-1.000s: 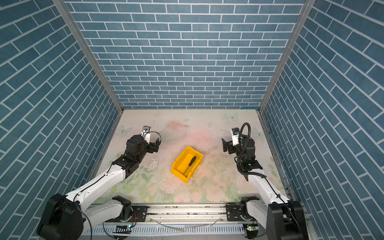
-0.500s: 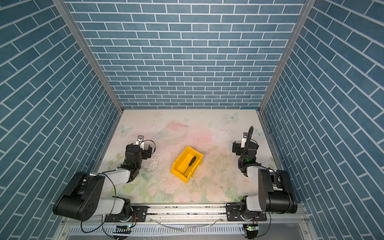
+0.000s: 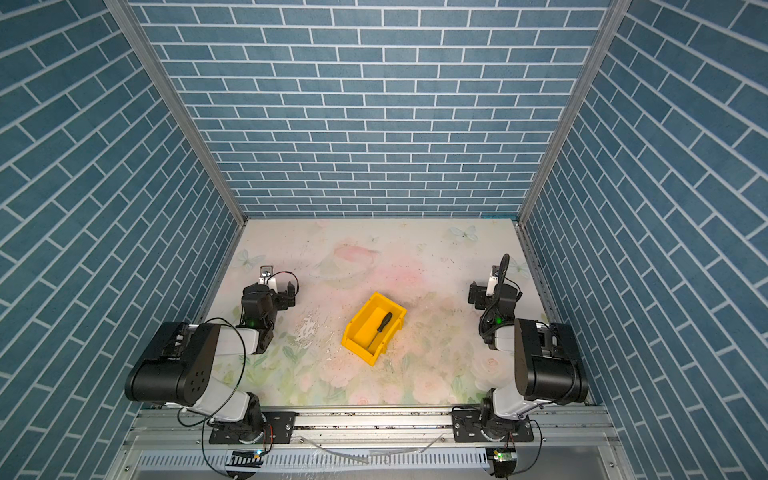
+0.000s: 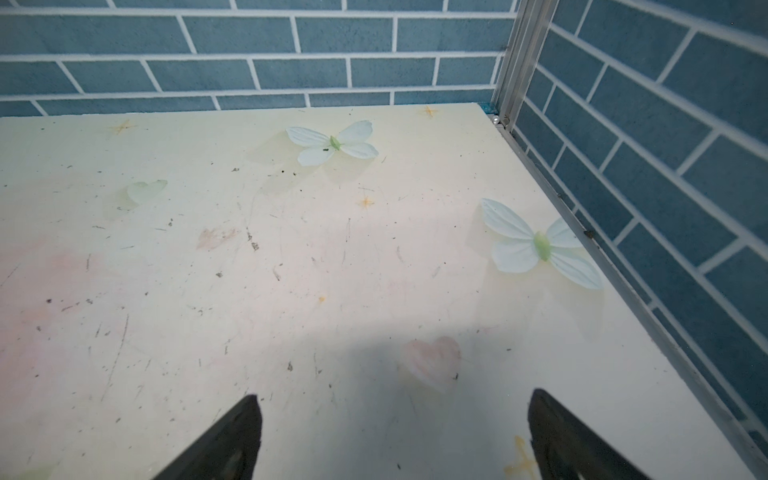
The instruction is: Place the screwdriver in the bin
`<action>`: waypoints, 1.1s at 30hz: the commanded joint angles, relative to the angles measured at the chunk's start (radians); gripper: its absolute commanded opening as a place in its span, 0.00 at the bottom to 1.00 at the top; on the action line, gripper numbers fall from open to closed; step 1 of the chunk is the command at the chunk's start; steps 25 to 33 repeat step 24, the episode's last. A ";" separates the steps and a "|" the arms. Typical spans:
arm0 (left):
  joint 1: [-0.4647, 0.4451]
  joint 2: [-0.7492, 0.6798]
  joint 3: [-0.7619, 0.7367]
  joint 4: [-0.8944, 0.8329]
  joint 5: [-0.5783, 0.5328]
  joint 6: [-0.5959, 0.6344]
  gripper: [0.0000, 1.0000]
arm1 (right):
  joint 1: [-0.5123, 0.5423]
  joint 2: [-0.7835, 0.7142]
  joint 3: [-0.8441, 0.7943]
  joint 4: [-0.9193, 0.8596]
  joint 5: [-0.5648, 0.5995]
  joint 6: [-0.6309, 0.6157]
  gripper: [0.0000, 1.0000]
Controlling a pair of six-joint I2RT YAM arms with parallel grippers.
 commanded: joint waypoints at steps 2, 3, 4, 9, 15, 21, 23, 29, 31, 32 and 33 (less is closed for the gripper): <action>0.005 -0.002 0.016 0.009 0.015 -0.021 1.00 | -0.004 0.011 0.037 -0.012 -0.017 0.031 0.99; 0.006 0.006 0.015 0.028 0.012 -0.015 1.00 | -0.004 0.011 0.037 -0.014 -0.016 0.031 0.99; 0.005 0.001 0.016 0.018 0.013 -0.017 1.00 | -0.004 0.012 0.037 -0.014 -0.017 0.031 0.99; 0.005 0.001 0.015 0.020 0.013 -0.015 1.00 | -0.004 0.011 0.037 -0.014 -0.016 0.030 0.98; 0.005 0.004 0.018 0.014 0.013 -0.016 1.00 | -0.004 0.012 0.037 -0.014 -0.016 0.029 0.97; 0.005 0.003 0.018 0.015 0.013 -0.016 1.00 | -0.003 0.012 0.035 -0.012 -0.016 0.030 0.97; 0.005 0.003 0.017 0.017 0.013 -0.016 1.00 | -0.004 0.011 0.035 -0.011 -0.016 0.030 0.98; 0.005 0.002 0.016 0.019 0.013 -0.016 1.00 | -0.004 0.011 0.034 -0.009 -0.016 0.030 0.98; 0.005 0.002 0.016 0.019 0.013 -0.016 1.00 | -0.004 0.011 0.034 -0.009 -0.016 0.030 0.98; 0.005 0.002 0.016 0.019 0.013 -0.016 1.00 | -0.004 0.011 0.034 -0.009 -0.016 0.030 0.98; 0.005 0.002 0.016 0.019 0.013 -0.016 1.00 | -0.004 0.011 0.034 -0.009 -0.016 0.030 0.98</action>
